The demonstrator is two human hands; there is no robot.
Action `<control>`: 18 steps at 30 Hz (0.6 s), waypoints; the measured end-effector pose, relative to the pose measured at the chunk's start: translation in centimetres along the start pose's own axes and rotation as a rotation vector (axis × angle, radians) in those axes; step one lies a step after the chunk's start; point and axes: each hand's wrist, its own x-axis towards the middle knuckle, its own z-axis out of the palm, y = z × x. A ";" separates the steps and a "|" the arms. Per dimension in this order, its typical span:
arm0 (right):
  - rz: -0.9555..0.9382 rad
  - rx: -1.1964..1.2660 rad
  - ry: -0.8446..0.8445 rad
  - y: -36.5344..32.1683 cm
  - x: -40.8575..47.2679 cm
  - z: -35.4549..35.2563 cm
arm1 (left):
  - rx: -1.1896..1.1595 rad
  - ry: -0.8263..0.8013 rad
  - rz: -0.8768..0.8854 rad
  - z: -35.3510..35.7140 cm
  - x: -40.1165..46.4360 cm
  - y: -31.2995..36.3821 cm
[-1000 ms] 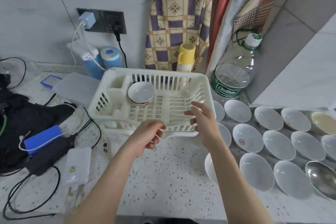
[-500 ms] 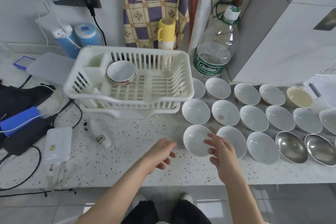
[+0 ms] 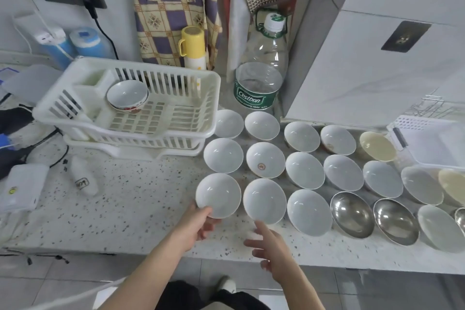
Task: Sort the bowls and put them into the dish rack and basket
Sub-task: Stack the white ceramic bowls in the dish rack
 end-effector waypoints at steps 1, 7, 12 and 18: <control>-0.022 0.011 0.028 -0.1 0.1 -0.2 | -0.034 0.016 0.003 0.2 0.1 -0.1; -0.157 0.211 0.122 -0.7 1.3 -1.0 | -0.075 0.052 0.021 0.1 -0.4 0.0; -0.218 0.189 0.131 -0.8 1.6 -1.1 | -0.059 0.038 0.064 -0.6 -1.5 0.5; -0.213 0.237 0.163 -1.0 1.3 -0.8 | -0.104 -0.018 0.123 -2.2 -2.8 2.2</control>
